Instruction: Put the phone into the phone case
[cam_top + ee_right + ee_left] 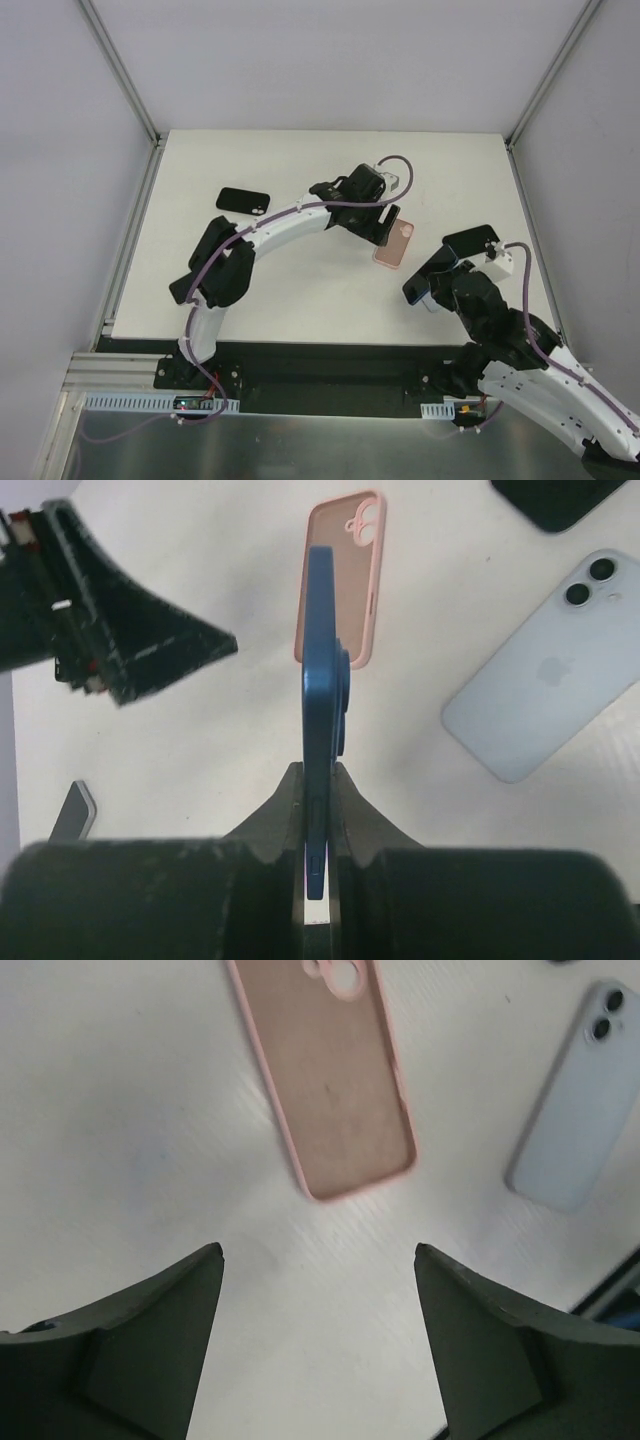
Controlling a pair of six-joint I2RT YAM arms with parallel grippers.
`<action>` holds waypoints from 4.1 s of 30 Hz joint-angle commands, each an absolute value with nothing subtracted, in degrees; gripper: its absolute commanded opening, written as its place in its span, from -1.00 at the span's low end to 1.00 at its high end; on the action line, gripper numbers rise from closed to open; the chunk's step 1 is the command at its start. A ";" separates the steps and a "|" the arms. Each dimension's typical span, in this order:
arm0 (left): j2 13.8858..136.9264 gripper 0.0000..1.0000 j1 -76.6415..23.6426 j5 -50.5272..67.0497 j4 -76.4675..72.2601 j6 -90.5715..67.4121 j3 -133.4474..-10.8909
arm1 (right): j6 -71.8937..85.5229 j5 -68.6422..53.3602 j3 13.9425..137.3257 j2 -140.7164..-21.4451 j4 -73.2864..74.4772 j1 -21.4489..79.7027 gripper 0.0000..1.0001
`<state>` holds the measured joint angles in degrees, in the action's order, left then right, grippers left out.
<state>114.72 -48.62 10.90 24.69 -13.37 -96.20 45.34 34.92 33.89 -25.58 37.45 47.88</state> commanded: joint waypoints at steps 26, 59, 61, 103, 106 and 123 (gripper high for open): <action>135.44 0.15 -49.48 2.73 29.27 -15.56 -113.03 | 42.01 41.66 41.04 -11.95 57.22 47.81 -0.97; 104.87 -1.00 -53.08 -2.81 28.83 -35.31 -71.91 | 35.42 24.98 33.49 -18.63 40.19 47.81 -0.82; 101.10 -0.94 -53.96 -3.51 28.04 -37.43 -67.27 | 34.63 23.65 32.79 -20.12 38.16 47.81 -0.82; 93.61 -1.00 -46.32 22.15 -7.12 -41.92 -42.89 | 20.57 -26.62 50.80 -79.36 17.32 30.07 -0.93; 92.02 -1.00 -45.80 18.64 -4.85 -40.44 -43.33 | 18.55 -29.95 52.55 -82.52 17.92 28.14 -0.93; 102.57 -1.00 -41.57 19.95 -1.23 -38.58 -54.05 | 13.97 -35.68 57.31 -96.76 19.35 26.37 -0.95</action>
<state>101.32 -41.56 18.50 -2.33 -39.48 -52.45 14.44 -31.94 56.07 -96.01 20.75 26.70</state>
